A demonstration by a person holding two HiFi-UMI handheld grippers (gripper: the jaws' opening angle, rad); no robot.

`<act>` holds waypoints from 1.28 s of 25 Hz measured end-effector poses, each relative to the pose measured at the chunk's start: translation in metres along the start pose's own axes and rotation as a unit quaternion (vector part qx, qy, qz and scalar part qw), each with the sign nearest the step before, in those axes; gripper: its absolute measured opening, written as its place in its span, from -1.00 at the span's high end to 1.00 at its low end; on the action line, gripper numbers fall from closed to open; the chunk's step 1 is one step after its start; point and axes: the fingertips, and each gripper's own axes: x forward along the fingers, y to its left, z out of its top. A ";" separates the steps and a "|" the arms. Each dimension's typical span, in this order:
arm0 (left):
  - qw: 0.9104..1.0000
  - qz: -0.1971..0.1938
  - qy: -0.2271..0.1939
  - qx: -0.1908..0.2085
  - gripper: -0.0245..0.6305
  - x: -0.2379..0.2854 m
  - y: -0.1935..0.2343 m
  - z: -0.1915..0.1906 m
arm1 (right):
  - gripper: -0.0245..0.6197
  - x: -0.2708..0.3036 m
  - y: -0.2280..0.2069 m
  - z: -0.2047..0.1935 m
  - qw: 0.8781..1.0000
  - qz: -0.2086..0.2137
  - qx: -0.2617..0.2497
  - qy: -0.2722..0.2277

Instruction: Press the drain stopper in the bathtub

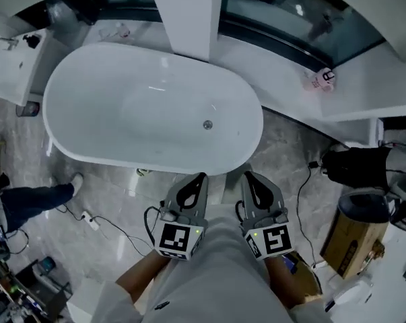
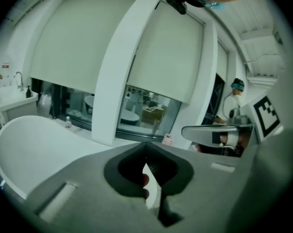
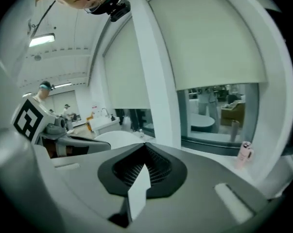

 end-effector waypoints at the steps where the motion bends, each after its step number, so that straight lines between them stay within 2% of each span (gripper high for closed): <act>1: 0.999 0.030 -0.001 -0.014 0.91 0.010 0.008 0.002 | 0.92 0.016 -0.003 0.001 0.999 0.038 -0.014 0.015; 4: 0.991 0.108 -0.023 -0.068 0.91 0.035 0.035 0.016 | 0.92 0.057 -0.008 0.003 0.985 0.144 -0.065 0.066; 8: 0.971 0.197 -0.051 -0.127 0.91 0.050 0.064 0.018 | 0.92 0.095 -0.007 -0.005 0.948 0.259 -0.148 0.114; 10: 0.960 0.228 -0.049 -0.157 0.91 0.058 0.071 0.007 | 0.92 0.112 -0.015 -0.019 0.931 0.291 -0.178 0.130; 12: 0.953 0.241 -0.038 -0.179 0.91 0.073 0.077 -0.009 | 0.92 0.136 -0.028 -0.039 0.924 0.299 -0.191 0.143; 14: 0.951 0.250 -0.017 -0.181 0.91 0.091 0.084 -0.029 | 0.92 0.161 -0.038 -0.062 0.922 0.301 -0.189 0.156; 16: 0.952 0.249 -0.001 -0.175 0.91 0.108 0.091 -0.048 | 0.92 0.186 -0.045 -0.086 0.920 0.303 -0.185 0.164; 20: 0.959 0.222 0.013 -0.173 0.91 0.144 0.111 -0.089 | 0.92 0.230 -0.051 -0.134 0.920 0.303 -0.173 0.181; 22: 0.960 0.215 0.020 -0.180 0.91 0.159 0.122 -0.111 | 0.92 0.248 -0.052 -0.160 0.917 0.304 -0.165 0.199; 26: 0.951 0.221 0.026 -0.215 0.91 0.184 0.153 -0.151 | 0.92 0.287 -0.055 -0.209 0.909 0.306 -0.173 0.223; 32: 0.943 0.230 0.037 -0.237 0.91 0.214 0.195 -0.214 | 0.92 0.340 -0.056 -0.265 0.903 0.303 -0.186 0.241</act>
